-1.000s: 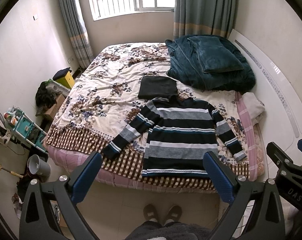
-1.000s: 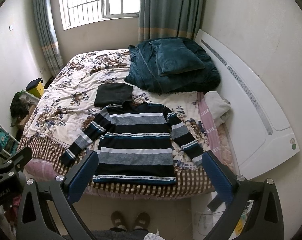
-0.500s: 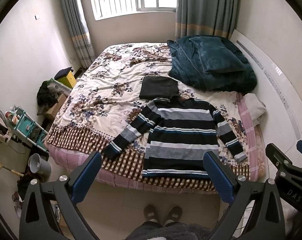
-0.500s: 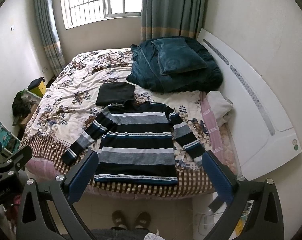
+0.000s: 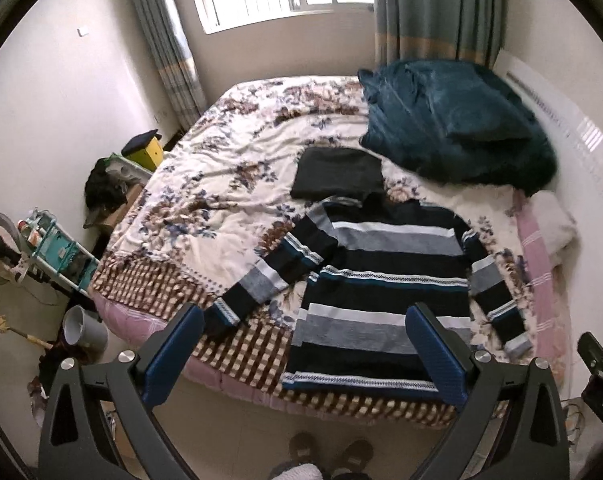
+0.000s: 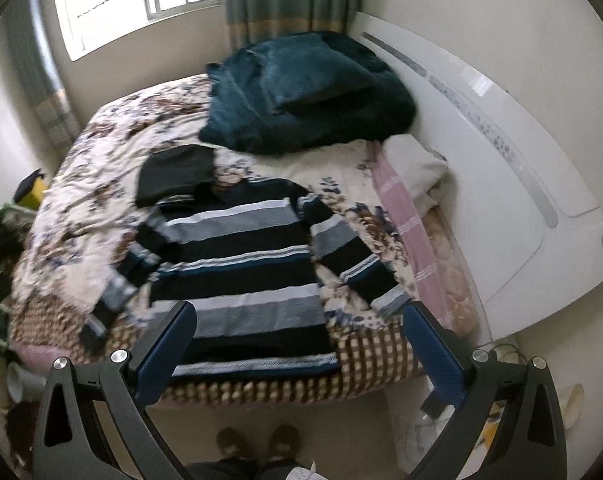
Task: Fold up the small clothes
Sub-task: 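Grasp the sweater's sleeve cuff with the right gripper while the left tool approaches the body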
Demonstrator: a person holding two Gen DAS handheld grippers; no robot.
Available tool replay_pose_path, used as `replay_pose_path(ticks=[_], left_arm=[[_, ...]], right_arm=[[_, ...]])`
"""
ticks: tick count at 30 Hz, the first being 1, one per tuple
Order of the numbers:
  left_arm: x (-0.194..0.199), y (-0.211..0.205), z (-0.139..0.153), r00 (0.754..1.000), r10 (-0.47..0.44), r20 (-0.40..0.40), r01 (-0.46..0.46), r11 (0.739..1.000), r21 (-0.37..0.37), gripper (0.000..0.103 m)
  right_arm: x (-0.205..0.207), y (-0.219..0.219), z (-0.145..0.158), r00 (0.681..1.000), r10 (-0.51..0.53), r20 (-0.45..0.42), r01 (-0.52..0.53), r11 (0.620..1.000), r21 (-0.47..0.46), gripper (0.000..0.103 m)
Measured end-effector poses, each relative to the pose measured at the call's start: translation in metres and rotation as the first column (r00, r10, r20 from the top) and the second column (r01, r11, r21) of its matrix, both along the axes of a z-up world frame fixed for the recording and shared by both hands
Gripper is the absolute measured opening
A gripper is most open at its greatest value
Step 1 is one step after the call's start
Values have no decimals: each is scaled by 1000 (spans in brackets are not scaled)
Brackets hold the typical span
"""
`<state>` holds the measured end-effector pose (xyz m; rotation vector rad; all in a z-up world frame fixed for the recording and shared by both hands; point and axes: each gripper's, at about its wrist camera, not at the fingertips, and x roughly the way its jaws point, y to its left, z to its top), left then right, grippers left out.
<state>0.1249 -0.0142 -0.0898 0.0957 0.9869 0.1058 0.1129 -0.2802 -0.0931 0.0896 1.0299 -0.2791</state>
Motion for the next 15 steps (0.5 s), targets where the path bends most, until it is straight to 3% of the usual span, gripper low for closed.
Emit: replay_pose_path(ticks=[4,8,11,15], left_arm=[[37,-25,-62,997,-21,-72,25,998,50,103],[82,-44,-132,985,-56,-166,69,995,75,103],[116,-60,-189,965,-107,-239,124,991,56,103],[153,-83,-256,945,-161,-285,189,979,71,103]], right_arm=[[36,-50,-79,987,-142,-76,146,988,47,103],[62,-102,-168,939,-303,-164,322,941,107,103],[69,-139,-238,867,-436,-240,473,872,127,103],[58,-188,-323,723,-613,-317,677,721,149,103]])
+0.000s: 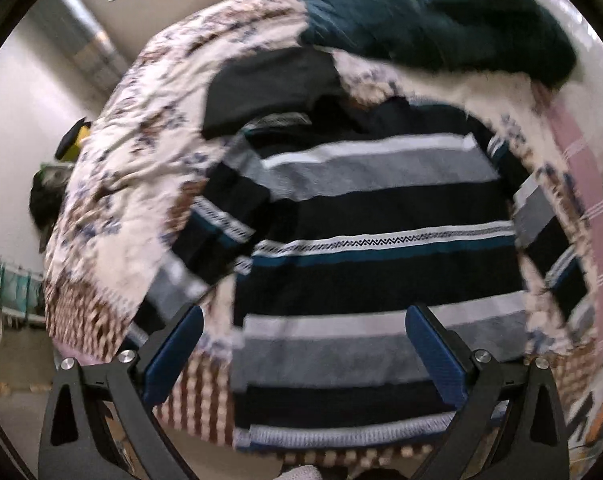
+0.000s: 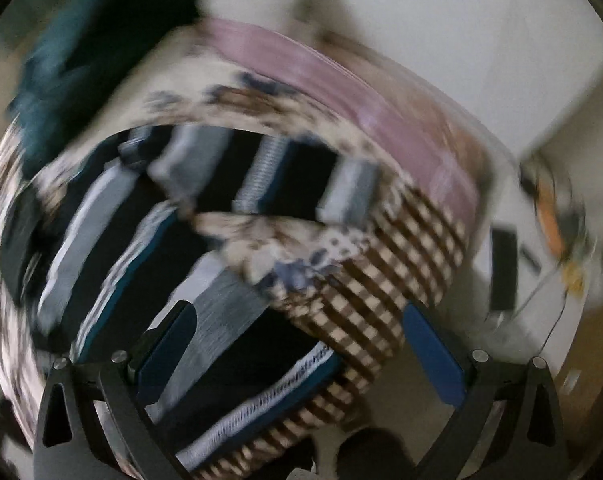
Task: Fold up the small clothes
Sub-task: 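Grasp the sweater's sleeve cuff with the right gripper while the left tool approaches the body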
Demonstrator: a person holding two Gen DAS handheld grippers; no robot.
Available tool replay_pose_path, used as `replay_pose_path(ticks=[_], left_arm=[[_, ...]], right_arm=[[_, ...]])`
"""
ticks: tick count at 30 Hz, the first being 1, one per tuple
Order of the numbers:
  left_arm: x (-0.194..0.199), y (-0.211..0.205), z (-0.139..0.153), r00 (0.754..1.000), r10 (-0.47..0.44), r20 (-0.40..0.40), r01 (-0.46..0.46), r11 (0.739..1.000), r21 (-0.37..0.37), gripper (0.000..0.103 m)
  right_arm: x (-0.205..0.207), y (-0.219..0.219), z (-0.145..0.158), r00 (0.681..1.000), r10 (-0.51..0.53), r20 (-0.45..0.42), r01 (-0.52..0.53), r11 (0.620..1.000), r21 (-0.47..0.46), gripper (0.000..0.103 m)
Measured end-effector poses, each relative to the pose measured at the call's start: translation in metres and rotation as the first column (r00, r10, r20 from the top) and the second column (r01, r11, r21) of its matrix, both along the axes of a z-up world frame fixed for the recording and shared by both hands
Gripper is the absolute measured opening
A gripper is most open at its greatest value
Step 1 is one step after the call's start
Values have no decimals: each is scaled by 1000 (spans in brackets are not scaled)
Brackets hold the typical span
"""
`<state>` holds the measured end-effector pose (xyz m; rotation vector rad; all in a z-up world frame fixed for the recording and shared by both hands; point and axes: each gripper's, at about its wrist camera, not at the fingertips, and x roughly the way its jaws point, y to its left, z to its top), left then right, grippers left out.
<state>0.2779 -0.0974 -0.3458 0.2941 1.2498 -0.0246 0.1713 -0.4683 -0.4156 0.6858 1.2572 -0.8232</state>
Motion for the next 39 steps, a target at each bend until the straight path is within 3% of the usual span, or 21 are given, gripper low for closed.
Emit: replay_pose_path(ticks=[4,6,9,12,14,16,21,22,26,29,34,37,39], left_arm=[[33,-16,-72,999,-14,-53,15,1000,25,103],[48,-24,-111,996,-10,-84,14,999,51,103],[68,-34,-150,993,9,-120,0,997,77,103],[82,-45,-177,992,29,-125,-18,996,89,103],[88,-52,-185,993,42,-114,-31,994,100,103],[90,-58,-190,993,57,-104,-45,993,108,103],[98,-69,-193,991,96,-93,-86,991,103,103],[97,-71,-191,991,101,-90,-91,990,103,103],[101,-68,-190,988,121,-95,-113,990,85,103],[102,-57,-185,986,137,-92,-132,989,66,103],[99,-31,-168,982,176,-67,-175,984,28,103],[98,-6,-156,976,209,-56,-209,978,7,103],[95,16,-148,969,244,-47,-245,970,-8,103]], right_arm=[[-20,-49,-81,972,-235,-26,236,971,45,103],[-32,-70,-119,937,-347,-24,348,935,72,103],[-50,-102,-169,861,-509,12,504,854,127,103],[-54,-124,-197,803,-588,94,568,804,179,100],[-47,-134,-207,801,-585,131,565,809,161,96],[-36,-136,-209,822,-554,135,540,832,125,83],[-6,-134,-197,886,-446,129,447,894,22,21],[-1,-132,-194,893,-432,128,434,901,14,16],[23,-128,-170,919,-368,144,375,927,-26,12],[52,-116,-132,942,-284,178,299,952,-66,10],[125,-79,-56,965,-41,258,75,990,-121,10],[183,-25,-12,941,167,294,-128,981,-148,10],[219,23,6,905,293,307,-259,955,-147,9]])
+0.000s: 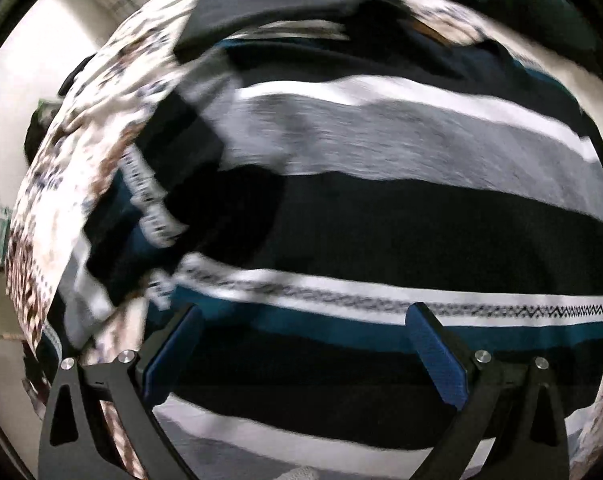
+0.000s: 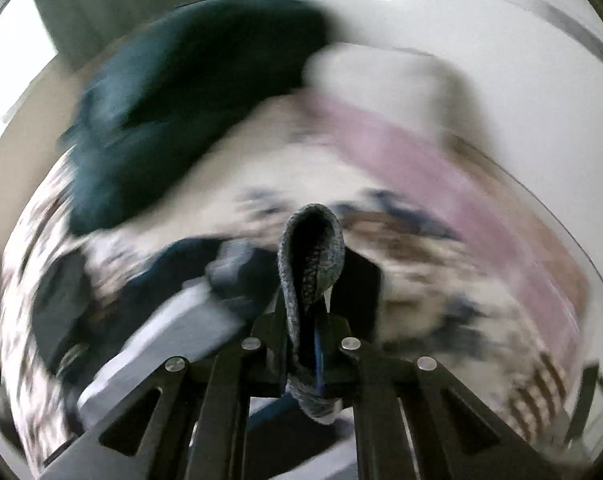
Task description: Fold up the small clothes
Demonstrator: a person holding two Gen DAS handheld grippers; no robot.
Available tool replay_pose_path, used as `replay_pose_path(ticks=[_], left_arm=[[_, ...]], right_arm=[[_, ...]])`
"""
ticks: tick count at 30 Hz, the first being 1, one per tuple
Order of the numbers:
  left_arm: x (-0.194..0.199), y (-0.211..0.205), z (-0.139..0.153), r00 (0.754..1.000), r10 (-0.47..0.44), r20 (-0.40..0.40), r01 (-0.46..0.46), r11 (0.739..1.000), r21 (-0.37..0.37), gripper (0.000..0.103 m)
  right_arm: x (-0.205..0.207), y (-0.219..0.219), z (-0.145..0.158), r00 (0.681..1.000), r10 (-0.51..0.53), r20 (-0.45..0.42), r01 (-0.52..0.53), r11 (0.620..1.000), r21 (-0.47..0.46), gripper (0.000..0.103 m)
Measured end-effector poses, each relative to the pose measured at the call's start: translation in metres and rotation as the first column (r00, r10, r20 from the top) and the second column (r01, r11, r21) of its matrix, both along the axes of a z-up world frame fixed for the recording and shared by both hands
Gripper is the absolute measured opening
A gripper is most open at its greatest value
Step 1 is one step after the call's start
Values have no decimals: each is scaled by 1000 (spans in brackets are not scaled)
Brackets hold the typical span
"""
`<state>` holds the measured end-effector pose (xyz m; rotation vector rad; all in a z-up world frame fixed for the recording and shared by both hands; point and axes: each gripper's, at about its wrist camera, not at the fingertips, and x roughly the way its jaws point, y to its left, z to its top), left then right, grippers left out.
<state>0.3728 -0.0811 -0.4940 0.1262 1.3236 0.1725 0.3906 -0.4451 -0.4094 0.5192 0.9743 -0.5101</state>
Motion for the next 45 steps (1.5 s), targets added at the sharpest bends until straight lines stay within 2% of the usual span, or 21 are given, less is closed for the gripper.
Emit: replay_pose_path(ticks=[2,5,10,12,14,17,20,22,24,25,27,29,31,33,35,37,38,41,43,44,45], left_arm=[[-3,28,6,999,44,7,-44,999,-6,103],[-6,70,9,994,106,16,-106,994,-1,103],[-4,131,-1,979,202,4,-202,979,22,103],[-2,153,-9,971,240,-13,-240,971,13,103],[-1,166,-15,966,257,-16,-257,966,3,103],[0,172,-19,964,267,-14,-267,963,-11,103],[0,174,-22,965,263,-18,-263,965,-13,103],[0,175,-25,963,269,-37,-270,963,-28,103],[-3,181,-23,961,275,-43,-276,960,-44,103],[-7,185,-21,959,279,-42,-281,958,-51,103],[-20,196,-14,952,303,-38,-305,950,-69,103],[-36,213,-10,939,339,-55,-342,937,-76,103],[-56,236,-10,915,395,-83,-401,913,-79,103],[-79,266,-13,867,483,-120,-495,862,-107,103],[-101,299,-20,788,593,-168,-616,769,-174,103],[-121,330,-31,682,698,-218,-730,633,-259,103],[-133,347,-39,610,752,-251,-785,530,-321,103],[-152,383,-54,453,850,-270,-849,318,-422,103],[-159,401,-58,371,891,-262,-860,223,-459,103],[-164,411,-58,313,917,-248,-860,163,-484,101],[-169,417,-58,271,933,-236,-858,123,-498,98]], right_arm=[[40,64,8,990,142,0,-142,990,0,9],[88,169,-3,945,326,-14,-326,946,6,9],[135,328,-68,835,536,-122,-540,842,9,9],[141,374,-101,791,579,-195,-593,805,-17,9],[147,397,-128,773,586,-243,-611,791,-37,9],[156,412,-156,762,578,-293,-616,786,-51,9],[162,422,-168,764,562,-317,-608,791,-62,9],[163,431,-174,748,577,-329,-626,778,-59,9],[168,427,-177,718,596,-361,-639,769,-2,19],[171,417,-180,710,614,-345,-627,774,88,26],[163,393,-171,739,619,-266,-580,785,216,59],[143,359,-150,790,582,-191,-531,806,262,75],[121,330,-133,820,545,-172,-497,829,258,75],[99,303,-122,842,504,-192,-462,858,226,77],[79,281,-114,853,470,-226,-437,881,181,77],[61,262,-117,855,445,-266,-420,895,147,77],[53,257,-120,852,443,-280,-420,897,139,77],[34,249,-136,837,431,-337,-416,901,120,77],[25,247,-143,840,407,-360,-397,912,104,77],[20,245,-143,850,384,-361,-381,921,83,77],[19,247,-144,855,372,-362,-374,925,69,77]])
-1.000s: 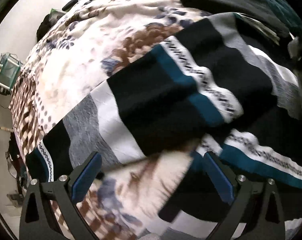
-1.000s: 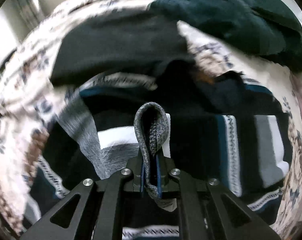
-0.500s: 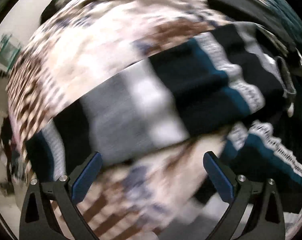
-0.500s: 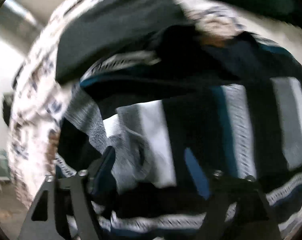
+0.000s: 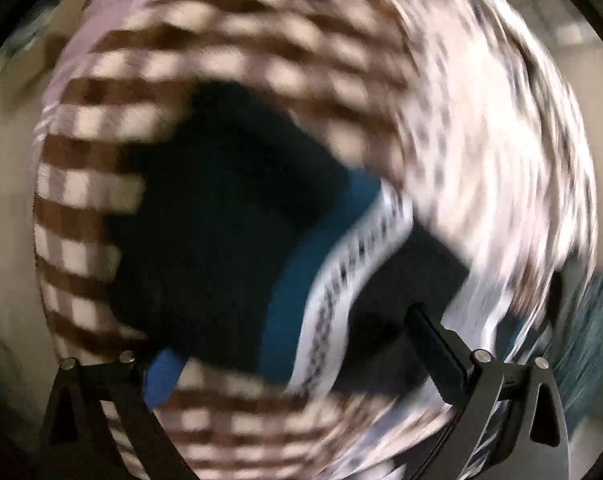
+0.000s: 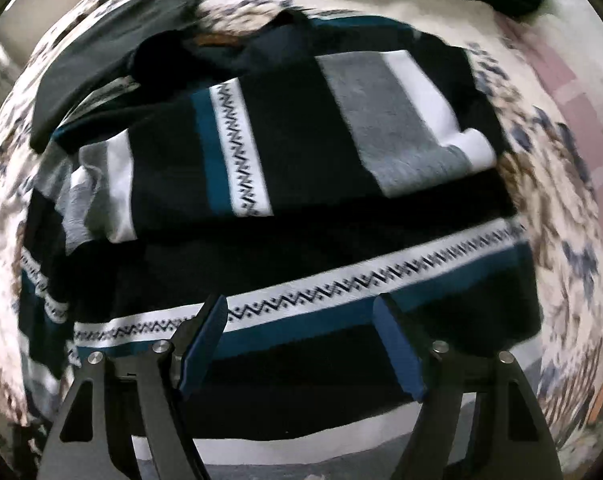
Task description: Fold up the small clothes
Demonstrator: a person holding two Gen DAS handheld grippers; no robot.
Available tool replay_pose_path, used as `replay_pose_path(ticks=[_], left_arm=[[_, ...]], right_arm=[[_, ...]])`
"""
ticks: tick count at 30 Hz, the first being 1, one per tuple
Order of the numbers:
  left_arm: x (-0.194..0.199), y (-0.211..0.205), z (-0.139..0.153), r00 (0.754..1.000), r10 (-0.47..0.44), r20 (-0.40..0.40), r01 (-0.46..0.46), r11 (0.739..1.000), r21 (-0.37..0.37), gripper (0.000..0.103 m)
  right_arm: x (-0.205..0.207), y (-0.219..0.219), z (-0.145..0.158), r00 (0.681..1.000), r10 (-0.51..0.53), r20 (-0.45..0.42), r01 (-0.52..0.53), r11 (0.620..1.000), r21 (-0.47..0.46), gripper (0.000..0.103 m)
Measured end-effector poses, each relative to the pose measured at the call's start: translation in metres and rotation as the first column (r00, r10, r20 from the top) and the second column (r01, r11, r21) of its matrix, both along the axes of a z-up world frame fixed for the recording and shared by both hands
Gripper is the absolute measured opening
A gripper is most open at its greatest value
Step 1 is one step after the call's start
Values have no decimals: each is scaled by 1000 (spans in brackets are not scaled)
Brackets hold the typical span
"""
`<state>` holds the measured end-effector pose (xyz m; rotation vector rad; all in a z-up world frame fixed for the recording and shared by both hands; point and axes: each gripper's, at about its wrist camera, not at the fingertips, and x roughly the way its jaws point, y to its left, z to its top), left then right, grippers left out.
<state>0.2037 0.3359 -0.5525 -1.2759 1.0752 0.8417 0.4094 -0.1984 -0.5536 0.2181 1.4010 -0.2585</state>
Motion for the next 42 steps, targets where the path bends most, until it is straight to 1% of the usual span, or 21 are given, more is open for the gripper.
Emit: replay_pose_path(ticks=[3,4,5,6,8,11,12,16,18,19,22,24,25,26,27,28,32,35,37,40,42], left_arm=[[-12,16,-1,991,134,4,-134,991,6,72],[-15,18,0,989,150,-2,-150,988,22,50],[-14,20,4,990,141,-22,-139,988,60,19],[-10,20,9,992,121,-30,-118,989,92,11],[2,18,24,998,43,-44,-34,982,187,7],[38,-3,58,990,-112,-88,136,930,341,6],[50,-11,68,982,-164,-96,189,904,383,6],[107,-50,109,906,-406,-121,403,737,542,6],[128,-80,128,848,-515,-126,481,649,589,6],[143,-103,137,807,-579,-117,520,601,607,6],[169,-164,153,701,-706,-100,598,505,622,6],[189,-216,158,607,-790,-86,656,437,615,6],[202,-250,158,547,-833,-77,689,397,607,6],[211,-273,161,509,-858,-59,706,377,599,6],[222,-306,161,452,-891,-41,731,343,590,6],[231,-332,162,412,-910,-42,747,311,588,6],[252,-458,152,211,-977,-25,806,159,570,6],[257,-534,133,93,-995,-46,836,53,546,6],[257,-568,116,40,-998,-55,855,6,518,6],[258,-603,92,9,-998,-68,881,-24,472,7],[265,-615,80,-26,-998,-63,899,-51,434,12]], right_arm=[[-4,2,1,1000,-8,5,8,999,-39,77],[-4,4,0,1000,-8,3,8,999,-51,77],[-4,4,0,1000,-8,0,8,998,-69,77],[-3,6,-1,1000,-8,-2,8,996,-84,77],[4,9,-2,1000,4,-12,-6,992,-126,77],[17,11,-2,999,38,-18,-41,986,-164,78],[20,15,0,999,43,-19,-46,984,-172,84],[30,8,3,997,73,-7,-74,983,-165,89],[31,-2,5,997,71,-4,-71,989,-134,89],[30,-7,6,998,64,-3,-64,991,-120,89],[26,-28,7,999,36,5,-36,997,-74,89],[22,-49,6,1000,4,4,-4,999,-46,89],[19,-62,5,1000,-17,-1,17,999,-40,89],[15,-77,3,999,-43,-8,43,998,-35,89],[13,-88,2,998,-62,-14,61,998,-32,89],[8,-105,0,996,-89,-24,88,996,-33,89],[-8,-162,-6,984,-170,-54,168,985,-42,89],[-16,-200,-9,975,-210,-69,206,977,-58,89],[-20,-223,-9,970,-231,-73,227,972,-59,89],[-20,-245,-5,969,-238,-60,236,971,-38,89],[-20,-256,-2,972,-231,-48,231,973,-18,89]])
